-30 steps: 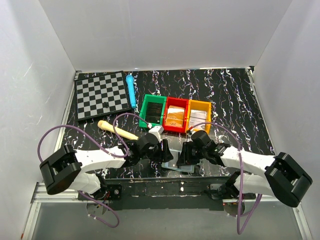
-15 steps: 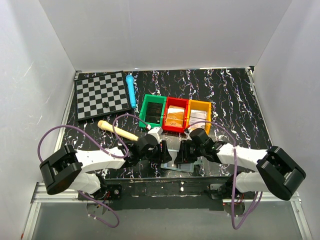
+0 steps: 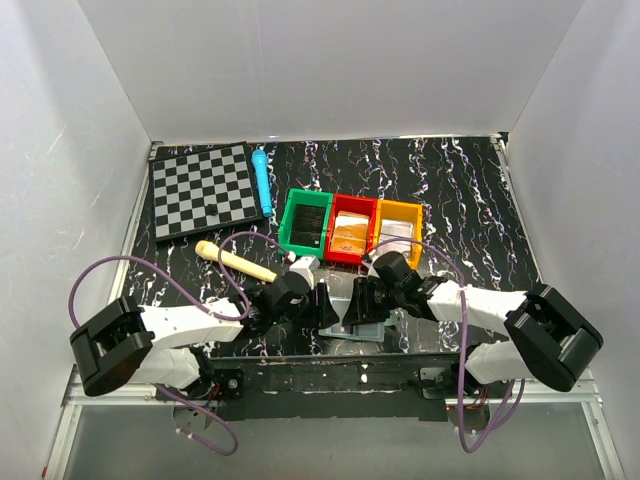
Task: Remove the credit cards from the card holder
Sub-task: Remove the credit card from the card holder.
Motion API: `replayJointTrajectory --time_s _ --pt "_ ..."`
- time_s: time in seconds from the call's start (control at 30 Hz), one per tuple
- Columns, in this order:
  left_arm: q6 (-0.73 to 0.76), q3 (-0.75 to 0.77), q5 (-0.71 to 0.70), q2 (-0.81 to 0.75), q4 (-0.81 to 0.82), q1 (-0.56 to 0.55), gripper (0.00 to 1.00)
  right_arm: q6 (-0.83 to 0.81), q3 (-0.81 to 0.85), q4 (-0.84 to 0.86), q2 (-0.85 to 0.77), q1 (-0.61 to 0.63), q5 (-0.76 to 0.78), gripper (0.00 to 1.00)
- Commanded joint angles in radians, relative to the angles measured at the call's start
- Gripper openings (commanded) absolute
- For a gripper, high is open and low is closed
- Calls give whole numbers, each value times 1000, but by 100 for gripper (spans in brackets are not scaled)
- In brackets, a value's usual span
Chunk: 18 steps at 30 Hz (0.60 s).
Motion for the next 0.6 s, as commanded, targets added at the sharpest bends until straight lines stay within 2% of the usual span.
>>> replayJointTrajectory --time_s 0.0,0.23,0.57 --pt "17 36 7 -22 9 3 48 -11 26 -84 -48 -2 54 48" --pt "16 67 76 34 40 20 43 -5 15 -137 -125 -2 79 48" --pt "-4 59 138 100 100 37 37 14 -3 -115 -133 -2 74 48"
